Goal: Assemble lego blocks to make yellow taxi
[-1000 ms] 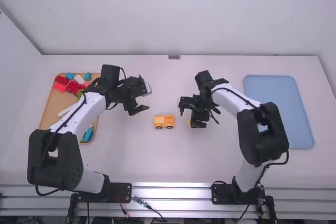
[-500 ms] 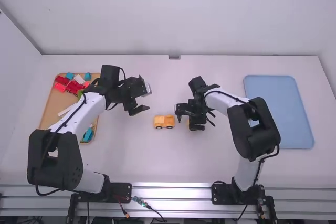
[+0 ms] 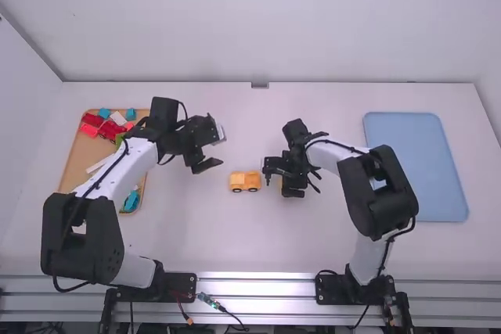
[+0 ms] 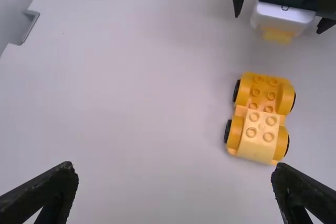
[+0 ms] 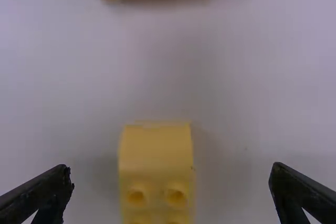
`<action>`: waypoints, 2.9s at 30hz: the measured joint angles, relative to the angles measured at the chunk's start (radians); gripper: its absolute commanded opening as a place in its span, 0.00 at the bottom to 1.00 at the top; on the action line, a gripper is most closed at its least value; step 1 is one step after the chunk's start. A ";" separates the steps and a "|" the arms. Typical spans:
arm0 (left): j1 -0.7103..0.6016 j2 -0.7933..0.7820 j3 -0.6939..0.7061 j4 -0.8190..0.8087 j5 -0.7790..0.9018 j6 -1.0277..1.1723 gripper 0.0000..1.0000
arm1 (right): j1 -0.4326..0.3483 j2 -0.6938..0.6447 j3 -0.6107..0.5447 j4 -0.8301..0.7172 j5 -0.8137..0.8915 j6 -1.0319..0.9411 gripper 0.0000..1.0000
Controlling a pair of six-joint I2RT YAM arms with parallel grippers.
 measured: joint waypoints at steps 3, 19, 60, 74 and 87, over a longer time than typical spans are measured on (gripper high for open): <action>0.000 0.000 0.000 -0.018 0.000 0.005 0.99 | -0.007 0.000 -0.023 0.022 0.001 0.000 0.99; 0.000 0.000 0.000 -0.060 0.000 0.081 0.99 | -0.003 0.000 -0.027 0.025 -0.006 0.000 0.53; 0.000 0.000 0.000 0.037 0.016 0.081 0.99 | -0.028 -0.003 -0.015 0.047 -0.041 1.464 0.00; 0.000 0.000 0.000 0.037 0.016 0.077 0.99 | -0.079 -0.006 -0.022 0.123 -0.084 1.789 0.00; 0.000 0.000 0.000 0.038 0.016 0.077 0.99 | -0.058 -0.006 -0.022 0.135 -0.071 2.042 0.00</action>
